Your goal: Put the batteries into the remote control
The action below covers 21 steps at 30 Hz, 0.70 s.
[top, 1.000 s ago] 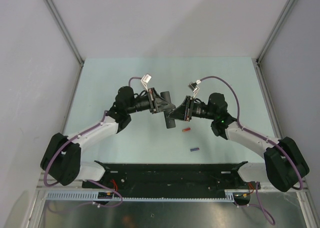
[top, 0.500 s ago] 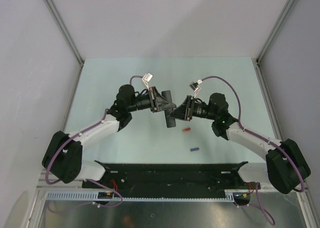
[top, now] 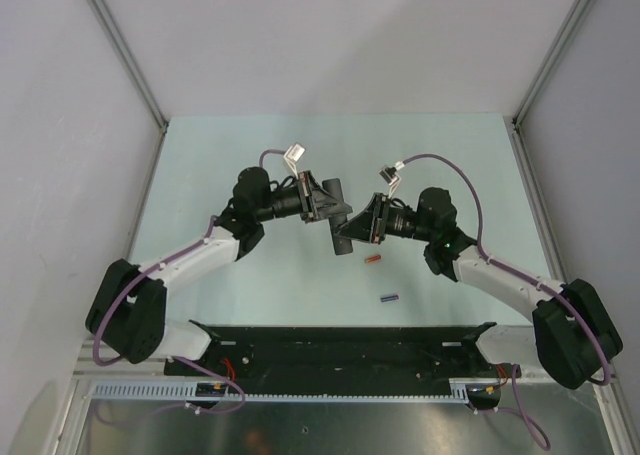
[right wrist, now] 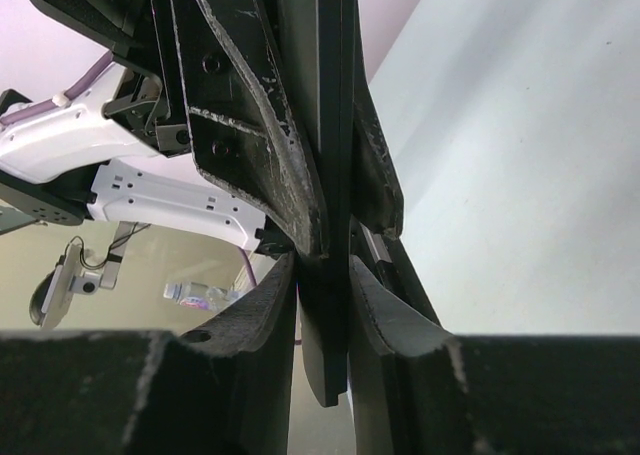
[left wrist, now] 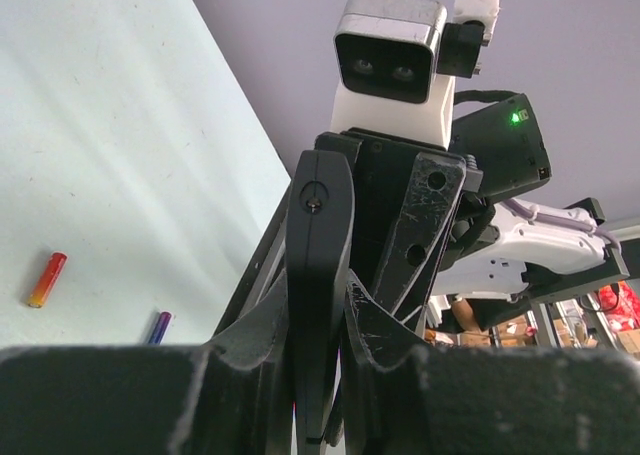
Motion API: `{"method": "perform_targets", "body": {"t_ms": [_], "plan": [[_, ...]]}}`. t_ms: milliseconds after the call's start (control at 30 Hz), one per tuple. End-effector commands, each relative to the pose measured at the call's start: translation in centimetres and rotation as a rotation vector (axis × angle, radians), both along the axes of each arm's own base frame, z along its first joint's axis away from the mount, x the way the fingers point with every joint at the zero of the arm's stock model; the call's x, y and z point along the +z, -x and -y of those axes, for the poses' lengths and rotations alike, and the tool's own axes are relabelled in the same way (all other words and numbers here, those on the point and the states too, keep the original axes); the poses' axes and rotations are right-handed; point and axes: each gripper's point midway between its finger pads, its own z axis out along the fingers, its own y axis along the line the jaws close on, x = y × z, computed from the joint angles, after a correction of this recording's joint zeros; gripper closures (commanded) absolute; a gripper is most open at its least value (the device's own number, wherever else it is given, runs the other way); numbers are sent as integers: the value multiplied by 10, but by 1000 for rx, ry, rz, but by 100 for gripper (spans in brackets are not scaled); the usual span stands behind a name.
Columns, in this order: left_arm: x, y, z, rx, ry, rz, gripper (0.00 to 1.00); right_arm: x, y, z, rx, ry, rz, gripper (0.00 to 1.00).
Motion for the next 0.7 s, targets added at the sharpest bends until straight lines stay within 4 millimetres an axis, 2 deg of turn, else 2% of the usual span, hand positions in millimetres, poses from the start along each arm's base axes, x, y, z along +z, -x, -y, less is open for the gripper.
{"method": "perform_targets", "body": {"t_ms": [0, 200, 433, 667], "plan": [[83, -42, -15, 181, 160, 188, 100, -36, 40, 2, 148, 83, -128, 70], [66, -42, -15, 182, 136, 163, 100, -10, 22, 6, 87, 16, -134, 46], [47, -44, -16, 195, 114, 120, 100, 8, 10, 6, 51, 24, -107, 41], [31, -54, -15, 226, 88, 95, 100, -3, -1, 9, 11, 51, -136, 41]]}}
